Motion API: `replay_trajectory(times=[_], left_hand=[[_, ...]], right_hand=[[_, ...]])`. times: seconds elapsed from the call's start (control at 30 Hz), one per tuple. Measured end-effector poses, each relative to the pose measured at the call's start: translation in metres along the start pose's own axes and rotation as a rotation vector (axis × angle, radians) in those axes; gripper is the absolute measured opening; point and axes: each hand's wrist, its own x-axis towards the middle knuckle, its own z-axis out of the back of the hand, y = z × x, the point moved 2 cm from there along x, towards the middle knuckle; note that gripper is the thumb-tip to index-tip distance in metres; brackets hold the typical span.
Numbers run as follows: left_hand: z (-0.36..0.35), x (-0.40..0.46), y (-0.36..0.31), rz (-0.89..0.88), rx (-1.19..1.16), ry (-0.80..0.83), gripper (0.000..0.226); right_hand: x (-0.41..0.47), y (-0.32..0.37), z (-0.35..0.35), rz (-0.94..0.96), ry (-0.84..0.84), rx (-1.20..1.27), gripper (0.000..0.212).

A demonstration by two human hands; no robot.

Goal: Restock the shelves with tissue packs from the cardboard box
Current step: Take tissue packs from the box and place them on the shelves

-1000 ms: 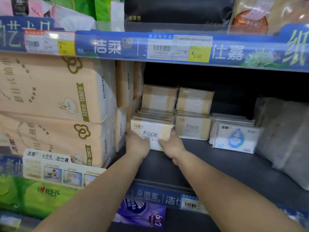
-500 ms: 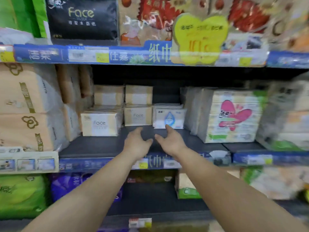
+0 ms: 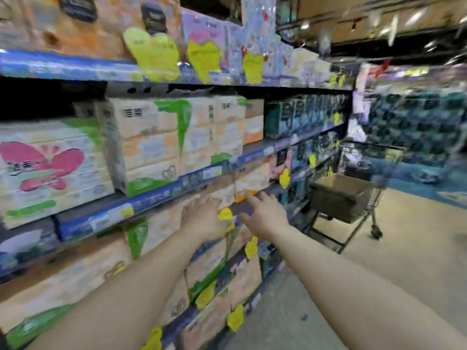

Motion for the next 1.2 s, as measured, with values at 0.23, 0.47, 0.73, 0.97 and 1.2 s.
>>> replay_trajectory(times=[0.23, 0.47, 0.73, 0.97, 1.2], left_hand=[[-0.070, 0.124, -0.128, -0.227, -0.050, 0.114, 0.066], [-0.113, 0.284, -0.224, -0.378, -0.055, 0.116, 0.073], [-0.182, 0.411, -0.336, -0.494, -0.111, 0.200, 0.070], [-0.259, 0.508, -0.435, -0.412, -0.121, 0.273, 0.073], [-0.297, 0.612, -0.539, -0.293, -0.159, 0.290, 0.073]], right_hand=[[0.060, -0.155, 0.010, -0.263, -0.003, 0.040, 0.064], [0.169, -0.276, 0.025, -0.425, -0.076, 0.080, 0.066], [0.252, -0.418, 0.017, -0.600, -0.111, 0.089, 0.064], [0.331, -0.562, 0.012, -0.587, -0.077, 0.082, 0.065], [0.419, -0.712, 0.045, -0.544, 0.041, 0.007, 0.067]])
